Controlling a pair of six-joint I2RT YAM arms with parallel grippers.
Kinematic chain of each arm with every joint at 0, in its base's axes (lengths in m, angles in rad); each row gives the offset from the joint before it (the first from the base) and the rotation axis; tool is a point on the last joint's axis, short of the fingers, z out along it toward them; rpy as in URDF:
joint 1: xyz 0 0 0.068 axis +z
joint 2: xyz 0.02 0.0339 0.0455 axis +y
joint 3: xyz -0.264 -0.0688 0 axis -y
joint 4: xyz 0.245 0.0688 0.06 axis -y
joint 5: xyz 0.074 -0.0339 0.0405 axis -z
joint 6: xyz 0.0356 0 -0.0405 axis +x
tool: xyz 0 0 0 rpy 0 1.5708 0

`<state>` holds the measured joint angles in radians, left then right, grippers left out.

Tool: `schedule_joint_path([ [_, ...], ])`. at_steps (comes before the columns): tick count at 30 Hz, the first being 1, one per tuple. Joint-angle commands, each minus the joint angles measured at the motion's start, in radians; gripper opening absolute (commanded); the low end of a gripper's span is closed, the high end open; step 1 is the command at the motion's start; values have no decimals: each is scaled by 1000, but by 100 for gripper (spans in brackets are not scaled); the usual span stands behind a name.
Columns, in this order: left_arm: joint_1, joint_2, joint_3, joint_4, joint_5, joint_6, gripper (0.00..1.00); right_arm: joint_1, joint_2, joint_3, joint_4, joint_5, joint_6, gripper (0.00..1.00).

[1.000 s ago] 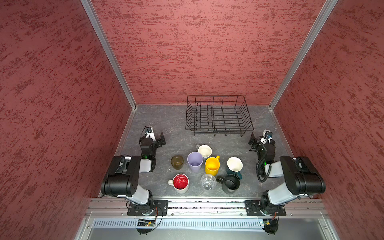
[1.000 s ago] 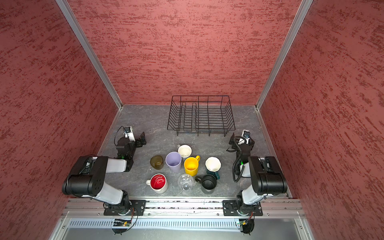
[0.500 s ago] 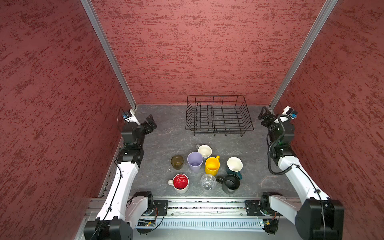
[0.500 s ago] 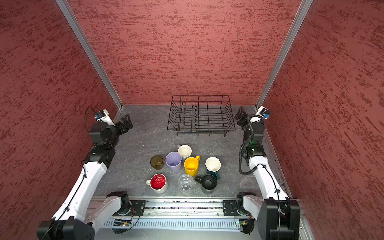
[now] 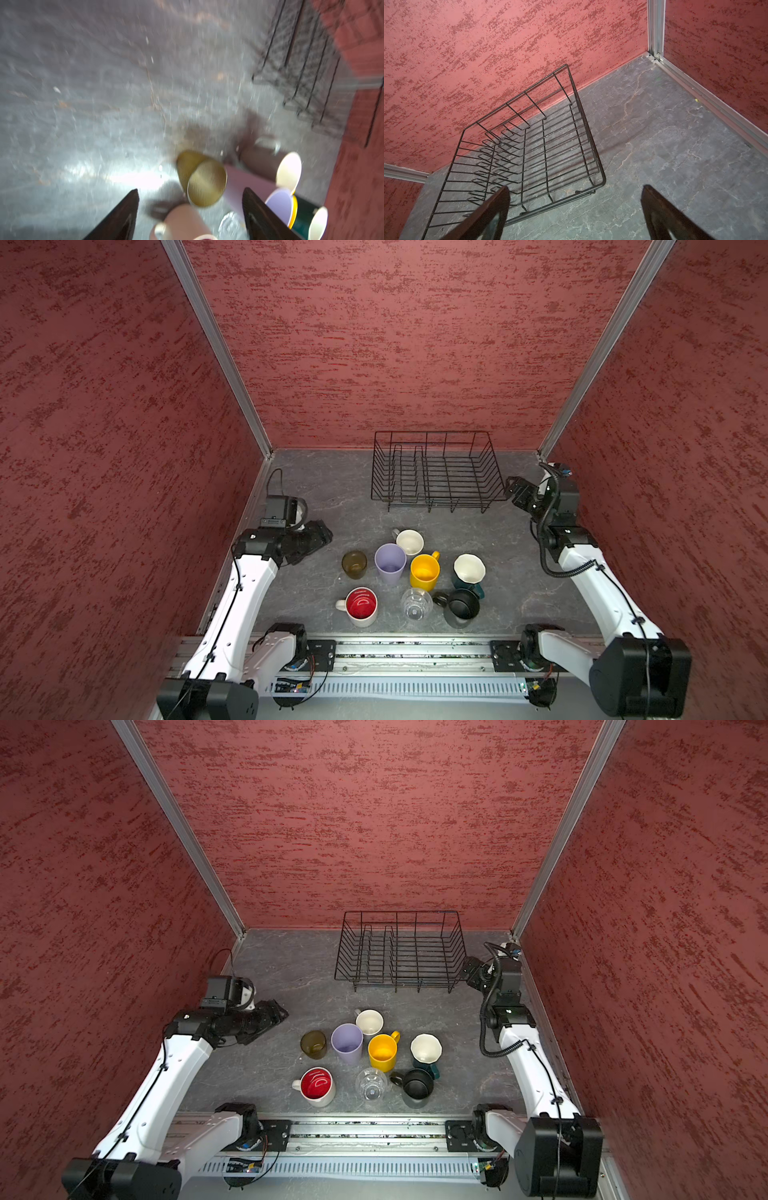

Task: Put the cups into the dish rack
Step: 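Reach the left gripper down to the gold textured cup and grasp it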

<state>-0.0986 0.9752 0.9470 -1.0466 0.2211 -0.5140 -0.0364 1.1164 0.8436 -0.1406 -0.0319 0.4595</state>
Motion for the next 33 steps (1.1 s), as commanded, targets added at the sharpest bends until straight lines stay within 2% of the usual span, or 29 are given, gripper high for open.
schedule_joint_path([
  [1, -63, -15, -24, -111, -65, -78, 76, 0, 15, 18, -36, -49, 9, 99],
  [13, -204, 43, -97, -7, -140, -173, 66, 9, 8, -1, -37, -88, 34, 99],
  [28, -277, 175, -147, 161, -187, -223, 62, 11, -38, -37, -61, -85, 47, 99],
  [30, -291, 195, -156, 182, -195, -231, 58, 11, -38, -38, -62, -85, 47, 99],
  [33, -305, 227, -165, 201, -204, -235, 47, 12, -38, -41, -59, -85, 48, 99],
])
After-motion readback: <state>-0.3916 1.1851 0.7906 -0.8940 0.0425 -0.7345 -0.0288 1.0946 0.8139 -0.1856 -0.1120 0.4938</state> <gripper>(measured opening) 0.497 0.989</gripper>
